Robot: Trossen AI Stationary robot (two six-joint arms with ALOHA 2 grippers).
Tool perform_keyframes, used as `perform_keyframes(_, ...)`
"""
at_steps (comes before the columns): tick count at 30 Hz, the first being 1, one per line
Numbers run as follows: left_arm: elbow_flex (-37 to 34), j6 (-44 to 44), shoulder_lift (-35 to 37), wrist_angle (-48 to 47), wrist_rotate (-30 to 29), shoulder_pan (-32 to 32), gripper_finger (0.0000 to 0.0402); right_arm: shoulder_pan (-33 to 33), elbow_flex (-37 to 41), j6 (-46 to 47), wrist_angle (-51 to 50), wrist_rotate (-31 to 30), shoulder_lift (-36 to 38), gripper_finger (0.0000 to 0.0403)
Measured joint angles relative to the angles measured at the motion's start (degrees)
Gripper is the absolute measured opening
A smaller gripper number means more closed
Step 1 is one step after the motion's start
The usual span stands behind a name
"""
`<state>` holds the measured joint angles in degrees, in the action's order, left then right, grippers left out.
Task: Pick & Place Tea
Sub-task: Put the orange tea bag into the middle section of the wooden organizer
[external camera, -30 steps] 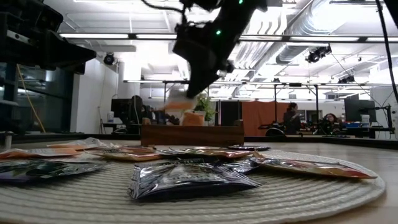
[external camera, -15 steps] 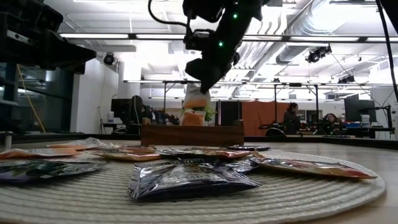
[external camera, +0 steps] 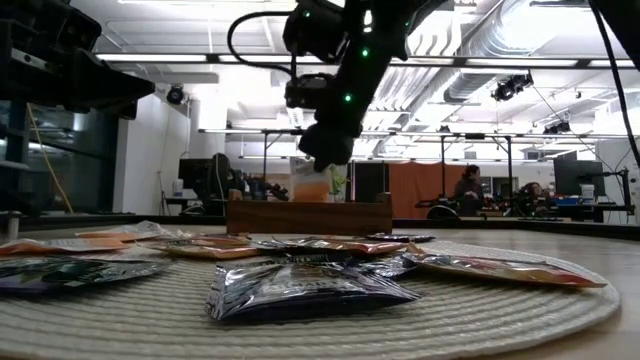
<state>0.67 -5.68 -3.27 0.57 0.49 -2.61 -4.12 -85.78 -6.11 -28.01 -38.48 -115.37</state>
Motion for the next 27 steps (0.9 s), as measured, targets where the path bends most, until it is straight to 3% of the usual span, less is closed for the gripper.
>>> perform_keyframes(9, 0.0, -0.01, 0.0, -0.01, 0.0, -0.01, 0.0001, -0.86, 0.0, -0.23, 0.59, -0.31, -0.16, 0.0)
perform_keyframes(27, 0.0, 0.0, 0.01, 0.01, 0.0, -0.02, 0.0001, -3.08, 0.02, 1.18, 1.61, 7.48, -2.05, 0.0)
